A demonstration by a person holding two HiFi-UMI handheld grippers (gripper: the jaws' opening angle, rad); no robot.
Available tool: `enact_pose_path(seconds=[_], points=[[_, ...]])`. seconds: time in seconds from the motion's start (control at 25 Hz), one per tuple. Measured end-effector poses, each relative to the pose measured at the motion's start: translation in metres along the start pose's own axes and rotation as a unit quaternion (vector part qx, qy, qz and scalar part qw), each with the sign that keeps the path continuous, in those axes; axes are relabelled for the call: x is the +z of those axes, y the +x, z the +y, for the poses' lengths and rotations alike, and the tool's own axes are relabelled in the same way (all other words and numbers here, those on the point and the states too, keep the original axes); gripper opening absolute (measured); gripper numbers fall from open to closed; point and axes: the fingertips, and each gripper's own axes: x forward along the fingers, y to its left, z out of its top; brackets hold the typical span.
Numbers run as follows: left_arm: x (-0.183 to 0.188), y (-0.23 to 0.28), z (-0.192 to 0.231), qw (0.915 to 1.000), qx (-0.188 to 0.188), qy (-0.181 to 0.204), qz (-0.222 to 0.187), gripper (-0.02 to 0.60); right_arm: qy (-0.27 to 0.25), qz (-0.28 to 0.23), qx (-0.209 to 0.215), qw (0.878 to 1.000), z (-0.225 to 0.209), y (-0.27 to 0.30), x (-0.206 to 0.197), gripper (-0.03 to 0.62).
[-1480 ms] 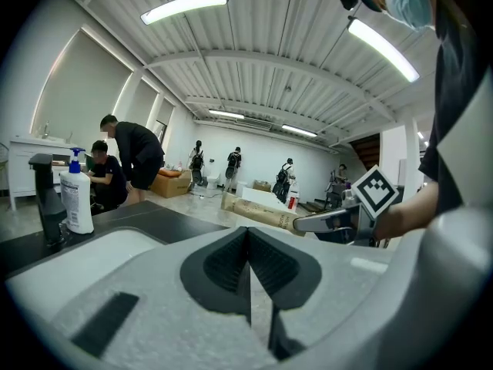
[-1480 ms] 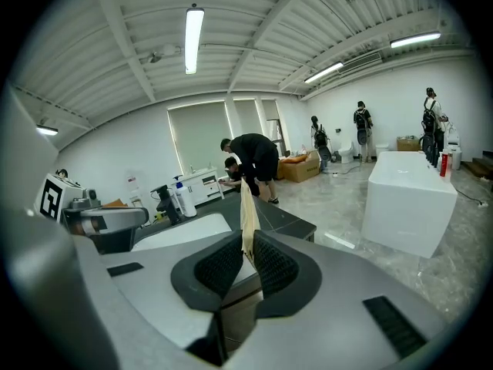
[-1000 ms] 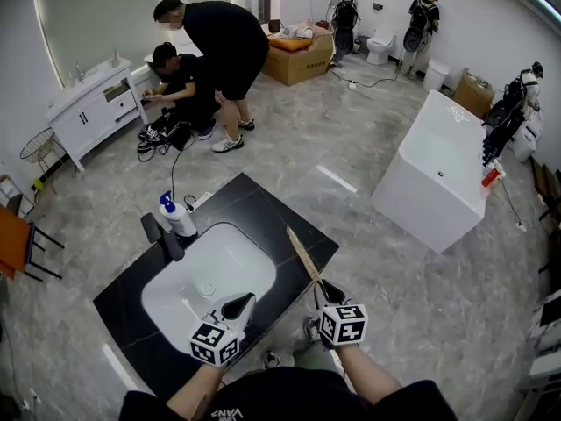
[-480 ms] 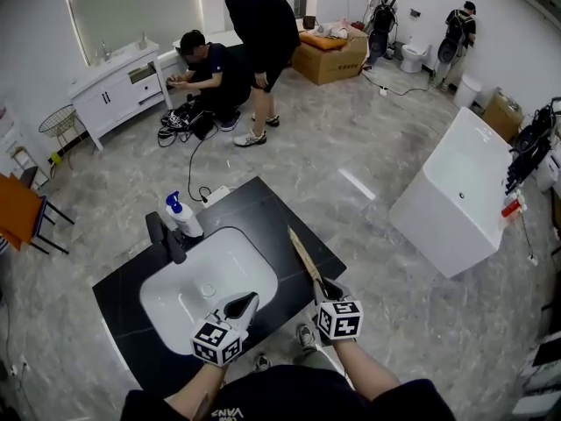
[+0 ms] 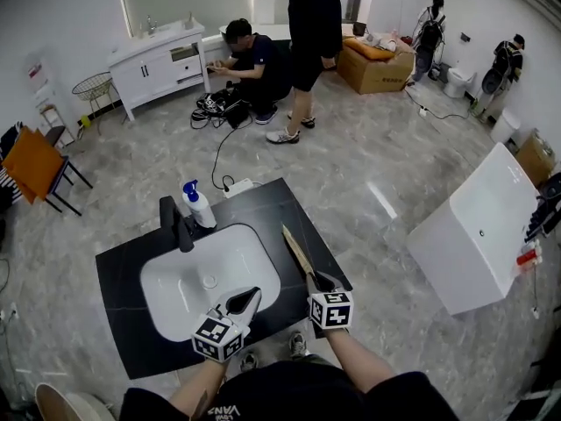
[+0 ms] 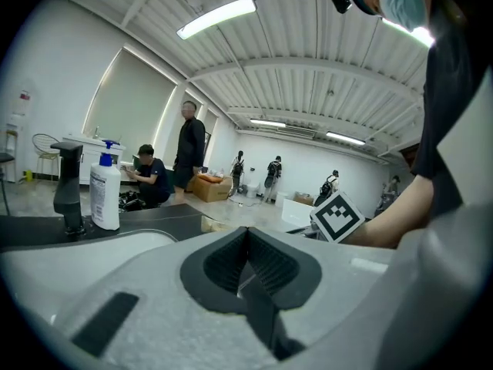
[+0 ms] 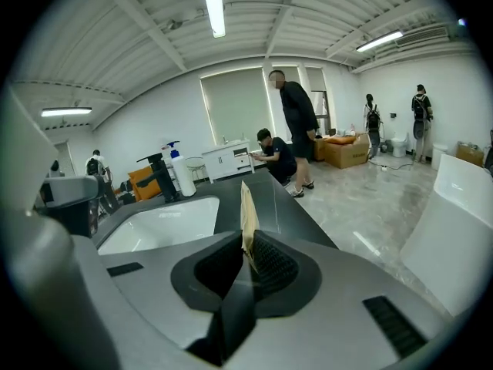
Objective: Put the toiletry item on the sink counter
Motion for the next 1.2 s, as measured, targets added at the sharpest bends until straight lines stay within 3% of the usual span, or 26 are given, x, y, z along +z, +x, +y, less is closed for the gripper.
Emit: enact_pose_path(seconds=[0.32, 0.6, 1.2], points=[[-0.005, -0.009, 0.017, 0.9973, 0.070, -0.020, -0.012, 0.011, 0.004, 0.026, 0.042, 0.999, 0.000, 0.039, 0.005, 0.044], [-0.010, -0.018, 0.024, 0.9935, 0.109, -0.030, -0.015, 0.011, 0.023, 0.046, 0.050, 0.997, -0.003, 0.064, 0.006, 0.044], [-0.014, -0.020, 0.027, 0.9913, 0.126, -0.035, -0.011, 0.011, 0.039, 0.055, 0.050, 0.997, -0.017, 0.097, 0.019, 0.061]])
